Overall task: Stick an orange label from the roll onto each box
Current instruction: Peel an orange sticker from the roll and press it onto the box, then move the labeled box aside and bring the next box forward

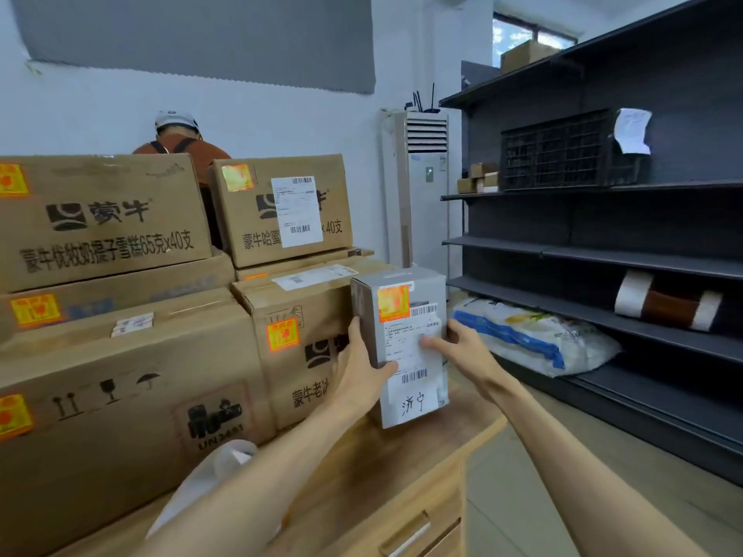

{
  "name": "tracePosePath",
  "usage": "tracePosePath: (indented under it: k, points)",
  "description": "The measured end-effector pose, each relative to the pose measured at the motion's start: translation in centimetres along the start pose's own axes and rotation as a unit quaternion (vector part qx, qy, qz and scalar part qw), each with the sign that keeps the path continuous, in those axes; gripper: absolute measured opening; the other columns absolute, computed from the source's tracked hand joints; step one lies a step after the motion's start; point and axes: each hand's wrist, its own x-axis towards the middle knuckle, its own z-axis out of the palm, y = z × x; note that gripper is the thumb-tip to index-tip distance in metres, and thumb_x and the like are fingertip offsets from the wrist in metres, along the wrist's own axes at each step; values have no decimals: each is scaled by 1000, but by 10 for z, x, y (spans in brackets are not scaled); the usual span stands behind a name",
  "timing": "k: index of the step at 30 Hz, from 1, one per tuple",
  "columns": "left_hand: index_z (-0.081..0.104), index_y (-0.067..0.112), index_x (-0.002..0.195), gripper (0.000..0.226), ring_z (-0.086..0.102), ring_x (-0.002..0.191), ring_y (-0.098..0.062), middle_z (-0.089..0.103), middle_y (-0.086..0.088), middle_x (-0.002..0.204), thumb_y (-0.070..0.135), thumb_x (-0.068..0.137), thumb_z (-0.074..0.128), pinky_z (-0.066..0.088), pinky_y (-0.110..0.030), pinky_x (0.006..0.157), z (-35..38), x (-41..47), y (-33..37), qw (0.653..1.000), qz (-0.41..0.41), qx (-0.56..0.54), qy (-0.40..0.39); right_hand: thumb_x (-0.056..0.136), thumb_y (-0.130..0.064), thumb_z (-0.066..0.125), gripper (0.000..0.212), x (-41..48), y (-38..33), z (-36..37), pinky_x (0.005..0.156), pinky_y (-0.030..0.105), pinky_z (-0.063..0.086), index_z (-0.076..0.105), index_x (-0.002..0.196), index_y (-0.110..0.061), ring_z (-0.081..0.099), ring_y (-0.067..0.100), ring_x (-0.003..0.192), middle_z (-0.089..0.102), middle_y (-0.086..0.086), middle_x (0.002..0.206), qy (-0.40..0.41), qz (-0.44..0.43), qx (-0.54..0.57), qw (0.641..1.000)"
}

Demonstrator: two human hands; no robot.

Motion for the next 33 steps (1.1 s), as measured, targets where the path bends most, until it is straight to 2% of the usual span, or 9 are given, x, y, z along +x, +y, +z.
tracePosePath:
  k: [7,13,19,25,28,30,31,33]
  points:
    - [-5,31,158,104,47,134,-28,46,-3,151,37,89,72,47,-49,103,20,15,-6,999,-17,35,12,88,-11,70,26,27,17,0,73,20,56,65,113,-10,71,10,95,73,0,110,-1,15,19,1000]
    - [-4,30,158,102,46,136,-28,44,-4,153,38,90,71,48,-49,103,28,23,-9,997,-11,65,36,89,-16,69,27,38,25,0,73,23,56,61,115,-12,71,11,95,72,-2,110,-15,11,23,1000]
    - [2,23,158,97,48,135,-28,40,-6,154,40,92,69,47,-42,99,36,23,-8,993,-12,100,61,91,-20,67,27,49,37,2,76,28,57,58,116,-15,70,12,98,71,-2,113,-14,7,7,1000]
    - [6,24,157,95,50,134,-27,43,-5,151,41,90,71,48,-43,98,35,24,-7,993,-19,96,67,93,-23,65,32,50,37,4,72,27,57,54,120,-13,70,12,95,69,2,118,-17,6,-16,1000]
    - [9,24,158,96,44,139,-26,41,-3,154,43,88,73,45,-46,104,28,23,-9,995,-10,84,49,87,-33,72,55,39,32,2,72,22,54,47,132,-14,64,12,104,62,-3,124,5,12,-60,998]
    - [16,25,156,92,44,139,-26,44,-2,153,42,87,74,45,-49,108,16,21,-12,997,0,66,29,82,-42,77,67,28,30,-3,82,30,55,46,133,-12,60,15,108,57,-3,123,43,1,-123,991]
    - [23,24,155,86,48,135,-25,48,-2,148,41,88,74,46,-47,106,8,19,-14,997,9,68,20,80,-46,77,65,22,29,-6,86,34,55,49,128,-12,58,15,106,56,-2,120,67,-13,-171,983]
    - [38,20,148,69,55,123,-23,57,-3,138,37,90,73,48,-37,99,-14,10,-15,994,32,100,3,82,-45,74,44,6,21,-8,83,36,52,56,110,-16,57,12,96,57,-3,108,104,-53,-257,959]
